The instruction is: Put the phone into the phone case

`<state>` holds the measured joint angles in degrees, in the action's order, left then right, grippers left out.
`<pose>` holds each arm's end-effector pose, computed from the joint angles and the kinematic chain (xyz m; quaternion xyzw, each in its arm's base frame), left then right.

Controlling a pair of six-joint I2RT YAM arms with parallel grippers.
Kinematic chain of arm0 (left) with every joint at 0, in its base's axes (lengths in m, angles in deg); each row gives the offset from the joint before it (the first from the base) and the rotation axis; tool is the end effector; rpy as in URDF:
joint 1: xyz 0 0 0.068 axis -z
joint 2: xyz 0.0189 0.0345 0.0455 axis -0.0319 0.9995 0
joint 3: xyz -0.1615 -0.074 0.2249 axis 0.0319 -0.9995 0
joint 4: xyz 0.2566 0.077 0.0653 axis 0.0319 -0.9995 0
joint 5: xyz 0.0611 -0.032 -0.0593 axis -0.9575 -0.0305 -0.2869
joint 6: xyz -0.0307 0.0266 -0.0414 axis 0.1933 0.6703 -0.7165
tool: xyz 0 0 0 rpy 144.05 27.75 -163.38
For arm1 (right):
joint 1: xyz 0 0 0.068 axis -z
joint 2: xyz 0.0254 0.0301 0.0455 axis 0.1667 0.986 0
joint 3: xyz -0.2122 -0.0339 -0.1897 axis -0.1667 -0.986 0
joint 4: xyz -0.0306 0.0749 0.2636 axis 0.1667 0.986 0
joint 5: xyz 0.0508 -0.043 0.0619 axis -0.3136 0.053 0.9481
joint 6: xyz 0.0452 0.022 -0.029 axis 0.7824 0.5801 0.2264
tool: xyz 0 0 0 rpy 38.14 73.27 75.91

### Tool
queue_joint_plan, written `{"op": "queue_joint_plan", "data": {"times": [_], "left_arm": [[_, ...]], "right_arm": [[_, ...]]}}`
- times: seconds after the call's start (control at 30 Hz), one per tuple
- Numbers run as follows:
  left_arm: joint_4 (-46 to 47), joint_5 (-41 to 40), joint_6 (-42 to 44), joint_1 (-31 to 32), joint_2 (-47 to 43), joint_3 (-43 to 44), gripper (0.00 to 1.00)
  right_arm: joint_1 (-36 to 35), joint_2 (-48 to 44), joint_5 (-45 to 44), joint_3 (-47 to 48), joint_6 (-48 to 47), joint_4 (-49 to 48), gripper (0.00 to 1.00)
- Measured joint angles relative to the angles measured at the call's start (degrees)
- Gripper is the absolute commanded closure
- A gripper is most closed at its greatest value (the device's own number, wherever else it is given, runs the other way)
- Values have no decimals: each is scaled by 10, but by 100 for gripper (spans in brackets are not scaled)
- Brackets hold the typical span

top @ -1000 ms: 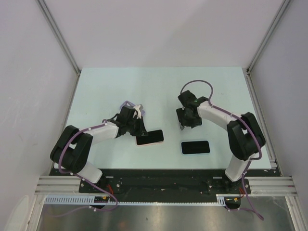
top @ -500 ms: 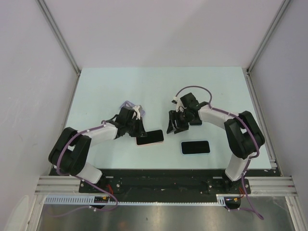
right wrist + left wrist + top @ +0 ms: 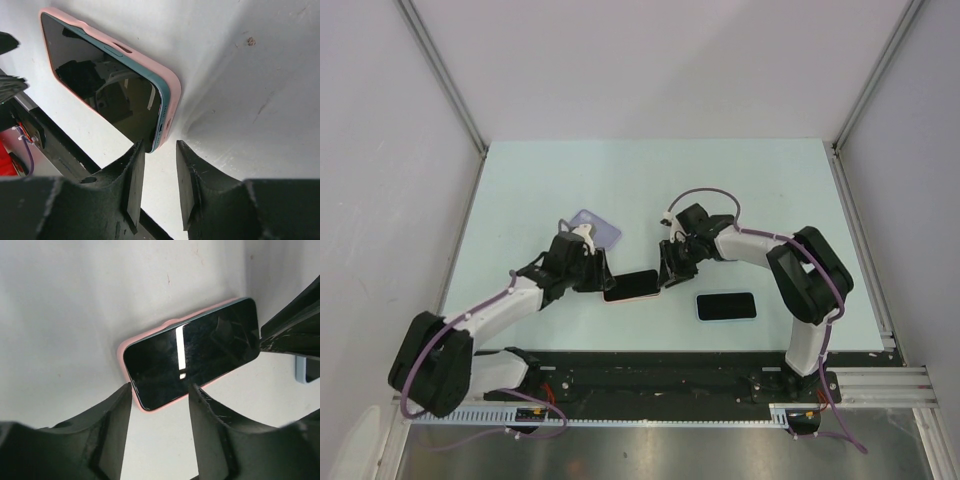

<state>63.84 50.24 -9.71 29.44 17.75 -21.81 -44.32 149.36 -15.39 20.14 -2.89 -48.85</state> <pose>0.2179 -0.1212 0.1762 0.0290 0.9341 -0.2235 0.2770 0.3022 0.2341 0.1497 -0.1740 0.9243 0.3264 0.0942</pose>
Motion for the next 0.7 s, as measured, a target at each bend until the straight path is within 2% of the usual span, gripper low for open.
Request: {"op": "queue_joint_plan", "data": {"times": [0.07,0.23,0.47,0.7], "left_arm": [[-2,-18,-8,0,-36,-11,38],[-2,-56,-30,-5,-85,-36,37],[-4,-56,-58,-32,-42,-56,39],[34,-12,-58,-33,6,-51,42]], "right_arm": [[-1,1,-3,0,0,0,70],[-6,7,-3,3,1,-3,79],[-13,11,-3,13,1,0,85],[-18,24,-4,34,1,19,88]]}}
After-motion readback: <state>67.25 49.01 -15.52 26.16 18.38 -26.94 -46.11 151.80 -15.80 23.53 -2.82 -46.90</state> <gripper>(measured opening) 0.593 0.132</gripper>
